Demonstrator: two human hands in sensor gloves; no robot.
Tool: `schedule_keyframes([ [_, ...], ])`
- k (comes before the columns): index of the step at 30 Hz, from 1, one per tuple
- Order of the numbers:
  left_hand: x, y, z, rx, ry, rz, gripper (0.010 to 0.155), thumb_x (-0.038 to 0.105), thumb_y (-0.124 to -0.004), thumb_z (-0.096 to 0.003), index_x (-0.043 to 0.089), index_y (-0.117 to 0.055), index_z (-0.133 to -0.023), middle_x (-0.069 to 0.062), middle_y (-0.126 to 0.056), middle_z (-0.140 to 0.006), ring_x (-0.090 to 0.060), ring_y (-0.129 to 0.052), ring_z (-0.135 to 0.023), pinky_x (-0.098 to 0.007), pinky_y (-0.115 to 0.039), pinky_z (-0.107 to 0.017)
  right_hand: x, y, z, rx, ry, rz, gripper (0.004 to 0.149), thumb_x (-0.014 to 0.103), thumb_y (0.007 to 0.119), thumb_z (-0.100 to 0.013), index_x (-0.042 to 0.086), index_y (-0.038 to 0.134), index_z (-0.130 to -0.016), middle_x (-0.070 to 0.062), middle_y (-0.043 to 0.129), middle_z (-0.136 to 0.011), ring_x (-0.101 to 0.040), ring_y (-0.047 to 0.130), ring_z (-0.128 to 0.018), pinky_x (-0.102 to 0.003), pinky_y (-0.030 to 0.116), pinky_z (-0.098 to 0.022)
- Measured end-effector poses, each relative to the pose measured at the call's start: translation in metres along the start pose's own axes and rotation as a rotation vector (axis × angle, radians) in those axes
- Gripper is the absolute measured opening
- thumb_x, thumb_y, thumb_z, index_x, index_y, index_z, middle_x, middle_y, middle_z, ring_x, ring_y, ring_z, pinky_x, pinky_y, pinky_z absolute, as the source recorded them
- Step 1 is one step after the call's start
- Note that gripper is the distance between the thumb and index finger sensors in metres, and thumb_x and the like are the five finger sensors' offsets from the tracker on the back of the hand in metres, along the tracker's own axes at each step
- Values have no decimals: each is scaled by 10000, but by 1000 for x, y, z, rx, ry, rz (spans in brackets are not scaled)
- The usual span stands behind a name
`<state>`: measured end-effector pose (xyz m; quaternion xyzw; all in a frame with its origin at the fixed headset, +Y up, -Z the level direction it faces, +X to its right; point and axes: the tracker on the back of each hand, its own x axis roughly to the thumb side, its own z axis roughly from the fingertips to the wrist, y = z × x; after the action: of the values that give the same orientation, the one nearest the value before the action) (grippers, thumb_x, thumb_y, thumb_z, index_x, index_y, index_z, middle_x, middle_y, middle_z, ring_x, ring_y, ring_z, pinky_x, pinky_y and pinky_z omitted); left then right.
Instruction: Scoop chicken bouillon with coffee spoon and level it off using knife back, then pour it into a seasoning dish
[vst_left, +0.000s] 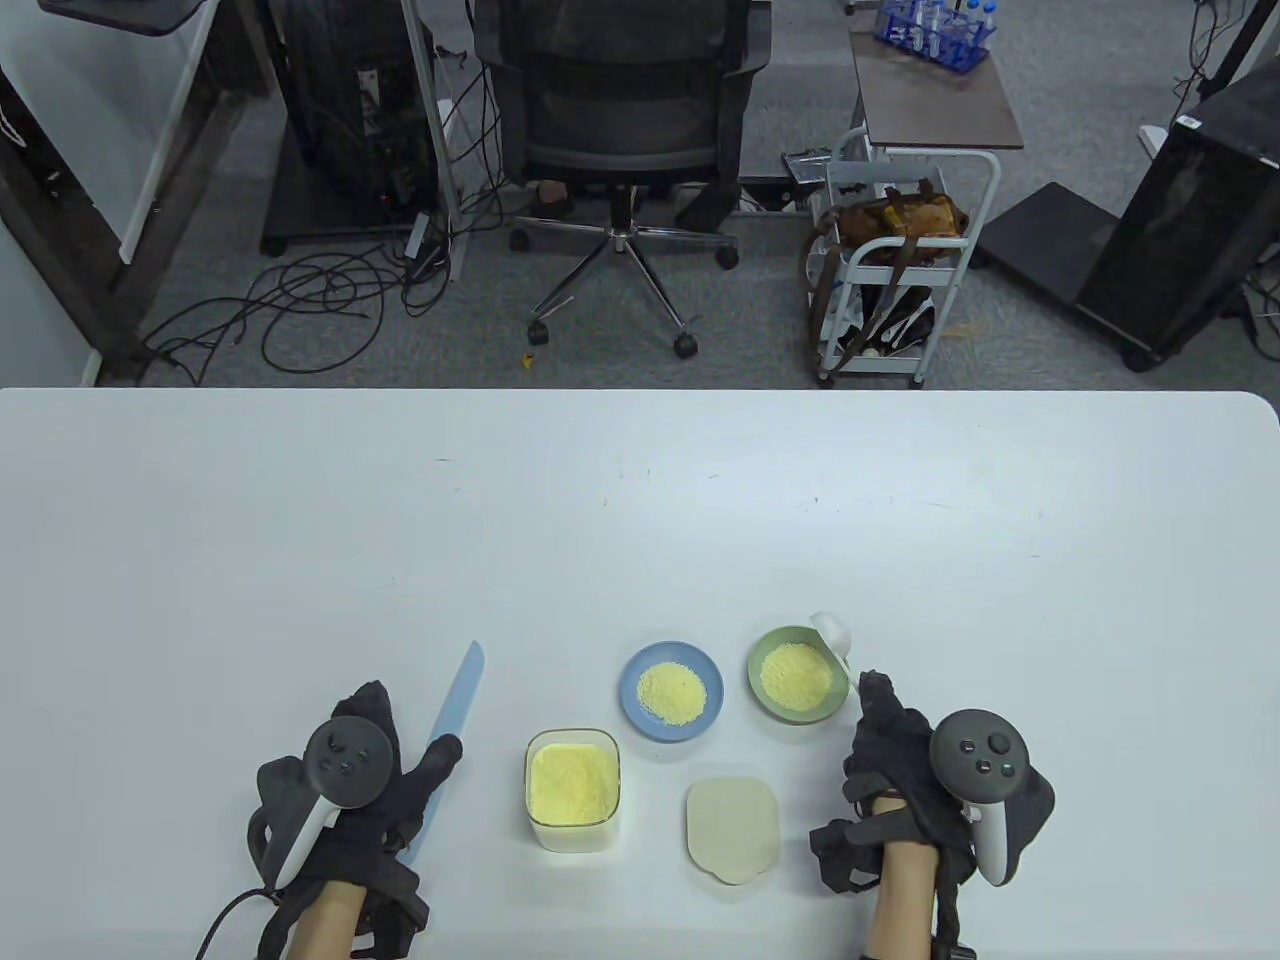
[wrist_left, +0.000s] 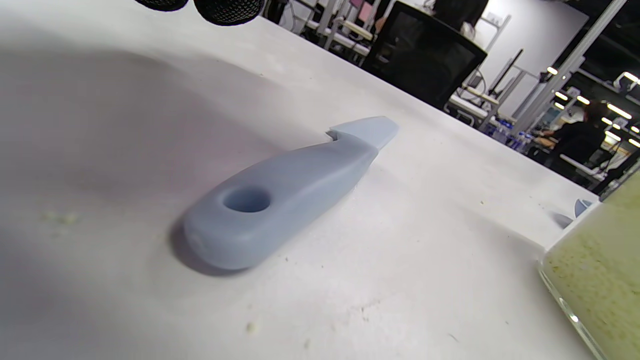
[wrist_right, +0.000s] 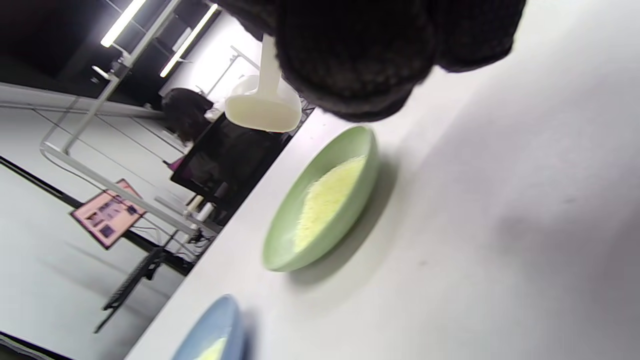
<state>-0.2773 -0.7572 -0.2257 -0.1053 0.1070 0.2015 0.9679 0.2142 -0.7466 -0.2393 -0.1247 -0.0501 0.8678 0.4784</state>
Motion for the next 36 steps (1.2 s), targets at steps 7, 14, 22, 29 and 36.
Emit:
schedule_keyframes([
  [7,1,-1,0,-8,-18,19,998,729,-579,-406,148,-153,-1097,-277,-291,-1150,-466,-487,-1062,-611,-476,-730,12,14,-1,176,-98,-148,464,140,757,-405,-39,701,-829,-309,815,-567,-132,949,-199,-463,810,-325],
  [14,22,-3,8,10,-290,209,1050,763,-634,-355,193,-164,-1102,-226,-288,-1172,-443,-479,-1084,-599,-487,-740,11,31,-1,468,-77,-260,422,190,774,-431,-134,775,-702,-253,916,-333,-40,920,37,-387,871,-141],
  [22,61,-26,22,-89,-534,84,1077,797,-654,-315,264,-158,-1109,-166,-254,-1205,-415,-425,-1127,-606,-454,-766,20,45,1,672,-104,-233,417,195,774,-430,-156,795,-656,-220,936,-251,-1,899,111,-354,885,-76],
  [29,65,-38,18,-161,-552,107,1040,771,-695,-335,268,-217,-1111,-155,-272,-1207,-412,-431,-1127,-610,-453,-763,35,43,7,667,-183,-224,418,197,770,-436,-146,787,-674,-225,931,-272,-19,902,97,-366,877,-95],
  [36,65,-40,17,-168,-546,91,1035,778,-690,-334,277,-217,-1106,-170,-304,-1201,-422,-438,-1120,-610,-459,-757,67,42,17,546,-385,-207,420,194,803,-429,-72,788,-753,-266,912,-407,-104,928,-27,-435,839,-213],
])
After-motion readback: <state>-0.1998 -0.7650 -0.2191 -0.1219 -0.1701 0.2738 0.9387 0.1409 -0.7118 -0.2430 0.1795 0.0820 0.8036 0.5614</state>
